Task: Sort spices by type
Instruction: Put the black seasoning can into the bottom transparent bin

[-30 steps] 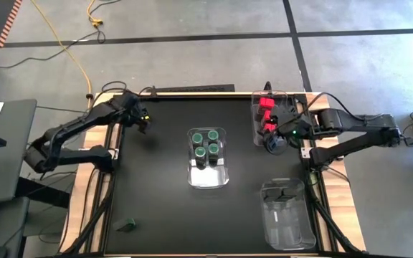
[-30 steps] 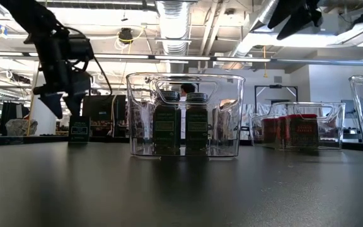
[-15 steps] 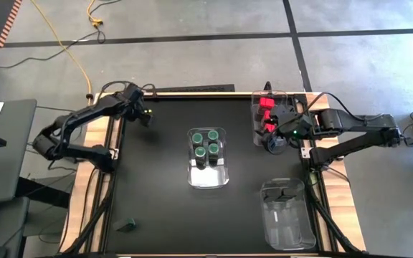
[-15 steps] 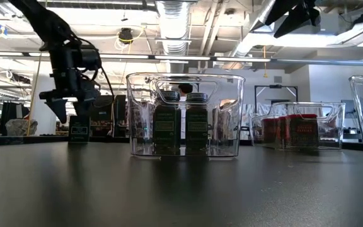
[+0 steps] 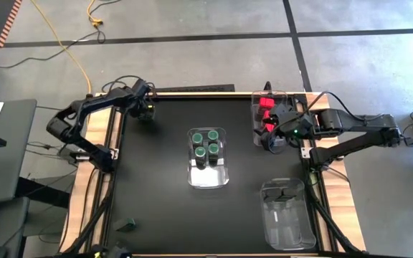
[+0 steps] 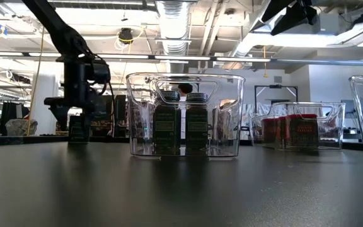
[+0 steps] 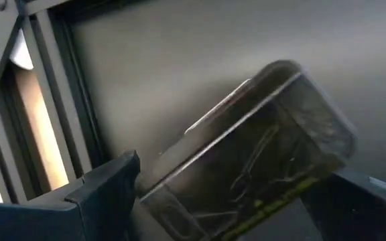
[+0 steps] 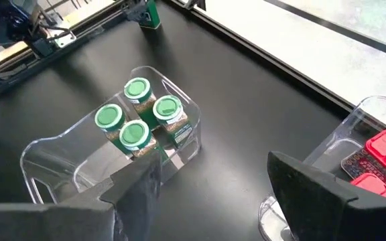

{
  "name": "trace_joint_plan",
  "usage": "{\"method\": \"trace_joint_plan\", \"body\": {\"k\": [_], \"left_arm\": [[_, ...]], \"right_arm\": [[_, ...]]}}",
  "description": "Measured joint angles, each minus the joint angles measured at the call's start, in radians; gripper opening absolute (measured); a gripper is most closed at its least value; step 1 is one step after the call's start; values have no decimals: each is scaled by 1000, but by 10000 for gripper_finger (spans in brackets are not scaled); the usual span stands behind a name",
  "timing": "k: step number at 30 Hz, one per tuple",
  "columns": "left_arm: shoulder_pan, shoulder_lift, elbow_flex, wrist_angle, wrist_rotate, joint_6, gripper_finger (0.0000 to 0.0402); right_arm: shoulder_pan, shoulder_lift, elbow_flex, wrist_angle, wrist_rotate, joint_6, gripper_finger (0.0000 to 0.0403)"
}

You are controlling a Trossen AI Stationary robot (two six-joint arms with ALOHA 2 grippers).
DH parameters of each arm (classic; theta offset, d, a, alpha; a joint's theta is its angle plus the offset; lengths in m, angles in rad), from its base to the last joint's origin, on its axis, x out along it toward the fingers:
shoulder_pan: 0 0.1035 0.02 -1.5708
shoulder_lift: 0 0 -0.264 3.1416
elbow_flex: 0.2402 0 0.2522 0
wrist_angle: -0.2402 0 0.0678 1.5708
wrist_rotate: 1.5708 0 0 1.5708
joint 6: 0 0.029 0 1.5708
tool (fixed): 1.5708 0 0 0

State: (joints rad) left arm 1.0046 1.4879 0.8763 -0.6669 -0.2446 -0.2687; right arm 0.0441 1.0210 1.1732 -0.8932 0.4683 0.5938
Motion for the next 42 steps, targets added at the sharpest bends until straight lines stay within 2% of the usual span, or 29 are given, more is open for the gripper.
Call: {"method": "trace_joint_plan", "body": {"k": [8,18,22,27,33,42], "left_arm": [[-2,2,4,-4,66,73,366],[-10,2,4,-42,164,65,366],[-25,2,4,-27,161,78,366],[-29,2,4,19,79,88,361],[-28,2,4,40,73,126,315],[-28,2,4,47,69,159,202]], "right_arm": [[0,0,0,-2,0,0,299],[0,0,0,-4,0,-4,299],[0,0,0,-16,0,-4,299],[0,0,0,-15,0,-4,299],[0,0,0,-15,0,-3,299],[0,0,0,-14,0,0,299]]}}
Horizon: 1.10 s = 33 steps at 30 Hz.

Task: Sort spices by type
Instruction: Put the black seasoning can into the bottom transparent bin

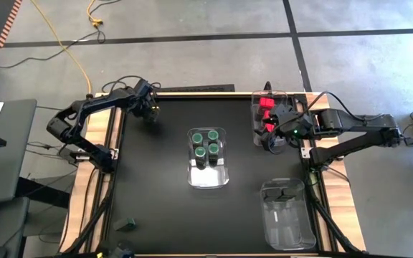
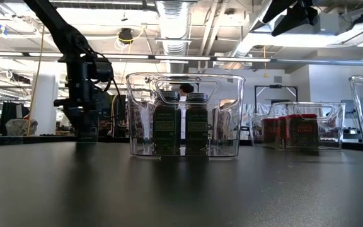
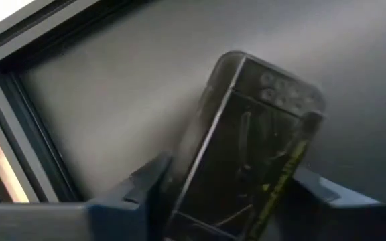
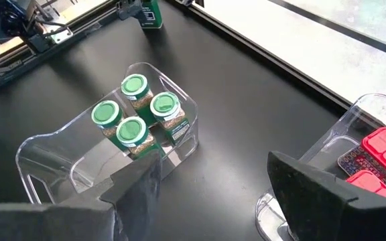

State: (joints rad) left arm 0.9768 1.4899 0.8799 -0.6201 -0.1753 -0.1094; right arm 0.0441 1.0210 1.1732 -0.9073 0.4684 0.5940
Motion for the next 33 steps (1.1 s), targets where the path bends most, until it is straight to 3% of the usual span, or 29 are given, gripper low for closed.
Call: {"method": "trace_joint_plan", "body": {"k": [7,13,18,21,27,33], "left_arm": [[0,0,0,3,3,52,114],[-13,-56,6,-38,68,91,113],[-78,-176,38,-111,159,105,113],[-153,-277,53,-129,224,104,113],[-385,-467,56,-130,233,56,113],[-638,-524,56,-110,179,-90,113]], "right_arm": [[0,0,0,0,0,0,299],[0,0,0,1,0,0,299],[27,-16,0,-3,0,0,299],[66,-27,0,-15,0,0,299],[135,-4,0,-21,1,-1,299],[127,116,0,113,-31,-172,299]]}}
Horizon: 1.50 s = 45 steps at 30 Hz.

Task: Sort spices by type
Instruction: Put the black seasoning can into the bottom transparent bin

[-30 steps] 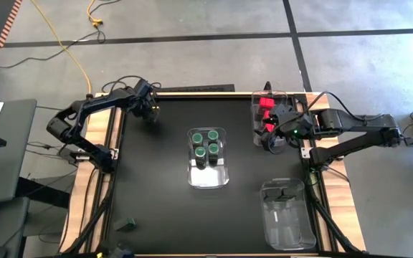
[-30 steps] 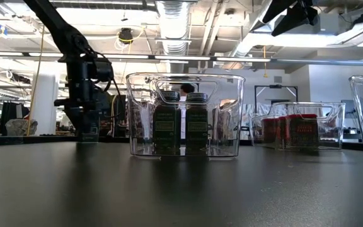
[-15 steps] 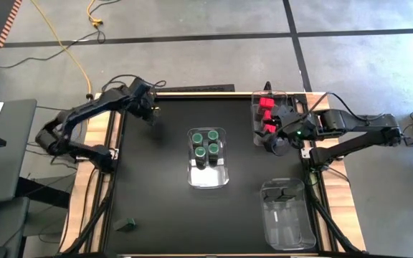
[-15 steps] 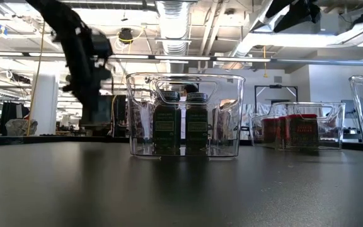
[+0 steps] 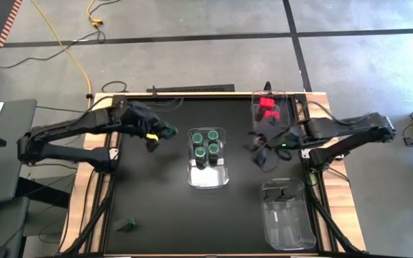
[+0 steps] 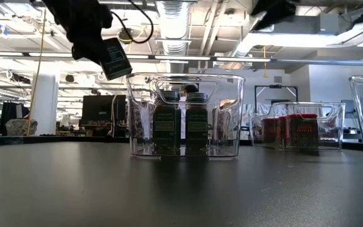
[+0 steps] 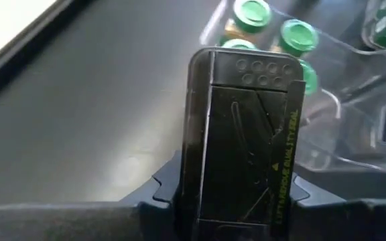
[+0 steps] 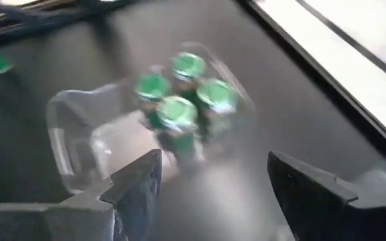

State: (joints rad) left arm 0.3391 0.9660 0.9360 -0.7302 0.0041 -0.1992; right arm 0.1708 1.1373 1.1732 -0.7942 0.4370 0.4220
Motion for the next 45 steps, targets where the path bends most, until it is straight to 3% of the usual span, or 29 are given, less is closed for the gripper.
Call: {"method": "trace_joint_plan", "body": {"k": [7,16,25,30,45], "left_arm": [[-170,89,50,-58,-69,-147,113],[-253,279,252,-151,-84,-163,113],[-296,437,405,-181,-81,-112,113],[-336,478,452,-187,-81,-68,113],[-386,477,459,-121,-86,8,113]], "right_arm": [[-32,173,0,448,-160,-300,299],[-75,328,1,696,-335,-412,299],[-74,484,177,688,-337,-465,299],[-84,519,251,573,-335,-477,299],[-102,520,258,559,-283,-509,299]]}}
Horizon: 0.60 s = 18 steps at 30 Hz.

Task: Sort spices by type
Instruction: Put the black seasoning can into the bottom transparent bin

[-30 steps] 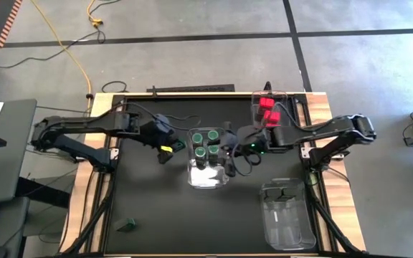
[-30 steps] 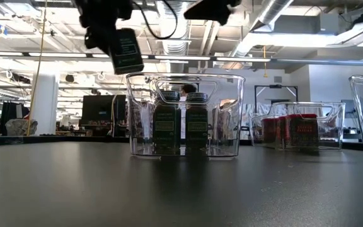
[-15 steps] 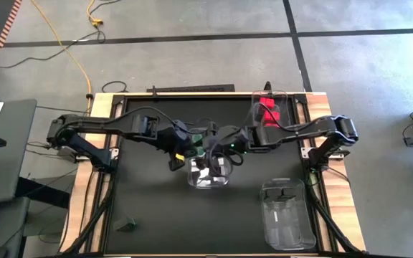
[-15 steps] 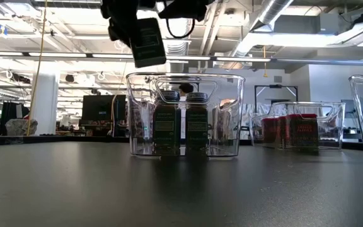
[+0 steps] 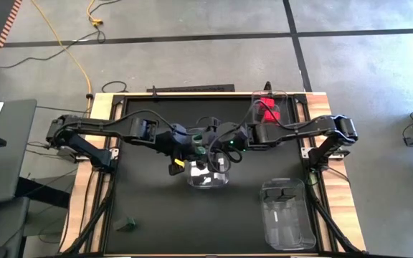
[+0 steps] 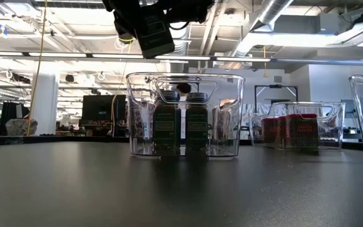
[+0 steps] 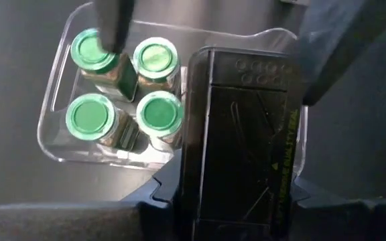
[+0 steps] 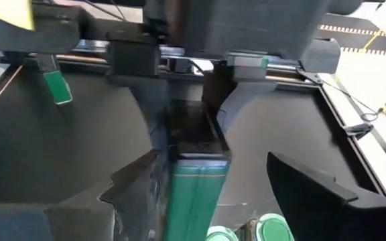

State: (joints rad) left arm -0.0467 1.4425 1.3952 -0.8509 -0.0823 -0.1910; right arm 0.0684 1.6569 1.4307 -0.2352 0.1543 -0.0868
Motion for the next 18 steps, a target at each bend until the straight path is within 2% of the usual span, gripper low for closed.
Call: {"method": "trace_joint_plan", "body": {"k": [11,18], "left_arm": [[0,0,-1,62,-24,70,113],[0,0,-1,65,-34,79,113]], "right_arm": [[-26,0,1,-8,-26,29,297],[-26,0,1,-8,-49,3,259]]}}
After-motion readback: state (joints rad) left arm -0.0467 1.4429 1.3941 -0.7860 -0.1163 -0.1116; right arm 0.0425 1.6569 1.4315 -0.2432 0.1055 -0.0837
